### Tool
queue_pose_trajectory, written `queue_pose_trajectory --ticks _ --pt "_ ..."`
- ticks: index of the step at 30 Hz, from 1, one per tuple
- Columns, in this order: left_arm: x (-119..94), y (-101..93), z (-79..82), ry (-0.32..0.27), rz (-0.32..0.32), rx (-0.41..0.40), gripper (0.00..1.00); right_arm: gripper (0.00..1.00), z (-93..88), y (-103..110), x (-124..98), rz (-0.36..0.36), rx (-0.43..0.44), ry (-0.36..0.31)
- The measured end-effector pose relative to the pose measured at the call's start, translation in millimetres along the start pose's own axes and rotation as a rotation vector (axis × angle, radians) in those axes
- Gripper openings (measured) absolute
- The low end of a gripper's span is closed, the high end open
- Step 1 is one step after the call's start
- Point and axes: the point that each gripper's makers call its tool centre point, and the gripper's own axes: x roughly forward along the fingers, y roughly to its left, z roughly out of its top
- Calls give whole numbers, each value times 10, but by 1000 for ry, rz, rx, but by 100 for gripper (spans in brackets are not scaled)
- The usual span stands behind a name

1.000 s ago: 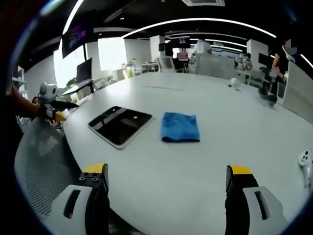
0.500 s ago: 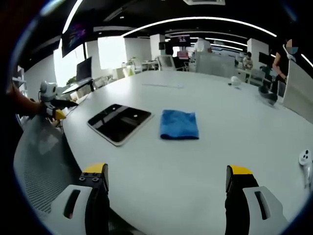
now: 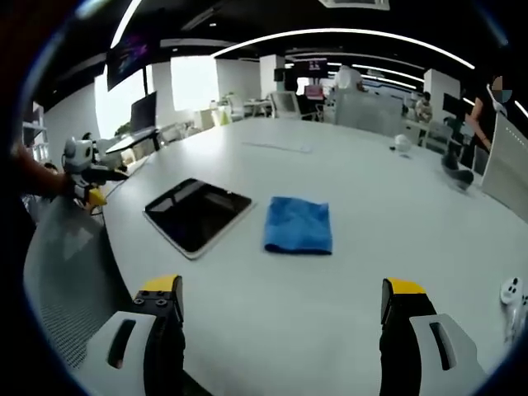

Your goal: Wipe the mirror surface with the cleaning cloth until all visible marks leave the cleaned area.

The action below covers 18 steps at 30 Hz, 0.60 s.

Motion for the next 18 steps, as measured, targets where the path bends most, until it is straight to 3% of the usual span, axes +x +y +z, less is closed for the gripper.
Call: queue_pose_trajectory --ticks 13,18 --pt "9 -9 -11 5 -6 0 99 95 486 -163 262 24 -39 -19" --pt "15 -9 -26 14 -10 10 100 92 588 -212 423 33 -56 -5"
